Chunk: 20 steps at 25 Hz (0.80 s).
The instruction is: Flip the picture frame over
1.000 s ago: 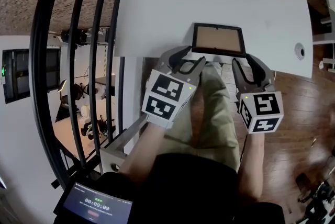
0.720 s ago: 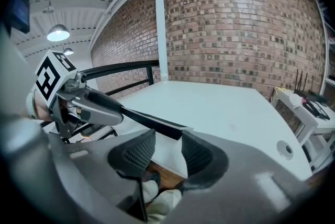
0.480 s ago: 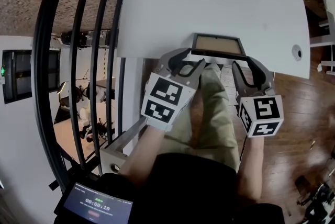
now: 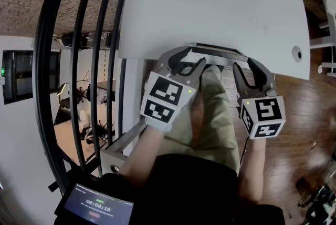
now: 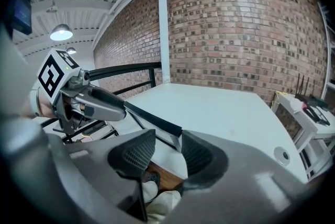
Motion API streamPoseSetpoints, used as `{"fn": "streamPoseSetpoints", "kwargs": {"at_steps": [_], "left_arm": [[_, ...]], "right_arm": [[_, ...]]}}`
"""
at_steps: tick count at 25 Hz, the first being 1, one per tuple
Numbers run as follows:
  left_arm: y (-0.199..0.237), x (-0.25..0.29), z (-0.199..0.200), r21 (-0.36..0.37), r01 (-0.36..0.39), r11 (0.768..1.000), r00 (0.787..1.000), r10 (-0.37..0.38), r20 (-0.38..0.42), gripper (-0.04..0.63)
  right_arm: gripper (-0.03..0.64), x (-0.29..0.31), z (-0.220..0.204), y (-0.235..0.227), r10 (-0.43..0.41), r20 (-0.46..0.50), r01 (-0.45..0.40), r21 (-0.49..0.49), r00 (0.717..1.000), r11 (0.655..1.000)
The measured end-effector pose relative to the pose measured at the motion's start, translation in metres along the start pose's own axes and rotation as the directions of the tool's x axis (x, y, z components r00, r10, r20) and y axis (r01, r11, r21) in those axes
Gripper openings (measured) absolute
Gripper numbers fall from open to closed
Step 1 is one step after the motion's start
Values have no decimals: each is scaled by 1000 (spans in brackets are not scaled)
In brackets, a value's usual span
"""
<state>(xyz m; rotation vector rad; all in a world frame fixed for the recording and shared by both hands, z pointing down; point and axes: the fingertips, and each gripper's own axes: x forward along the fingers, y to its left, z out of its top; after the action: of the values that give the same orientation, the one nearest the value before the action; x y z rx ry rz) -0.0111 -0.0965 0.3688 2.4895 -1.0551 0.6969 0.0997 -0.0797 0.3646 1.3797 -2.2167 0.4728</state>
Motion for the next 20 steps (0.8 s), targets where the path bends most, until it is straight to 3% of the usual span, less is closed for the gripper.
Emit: {"fn": "streamPoseSetpoints", "kwargs": {"at_steps": [20], "left_arm": [[19,22,17,67,-17,998,1000,17,6,178]], "right_arm": [[138,23,18,-20,11,26,-10,-27,1000,1000]]}}
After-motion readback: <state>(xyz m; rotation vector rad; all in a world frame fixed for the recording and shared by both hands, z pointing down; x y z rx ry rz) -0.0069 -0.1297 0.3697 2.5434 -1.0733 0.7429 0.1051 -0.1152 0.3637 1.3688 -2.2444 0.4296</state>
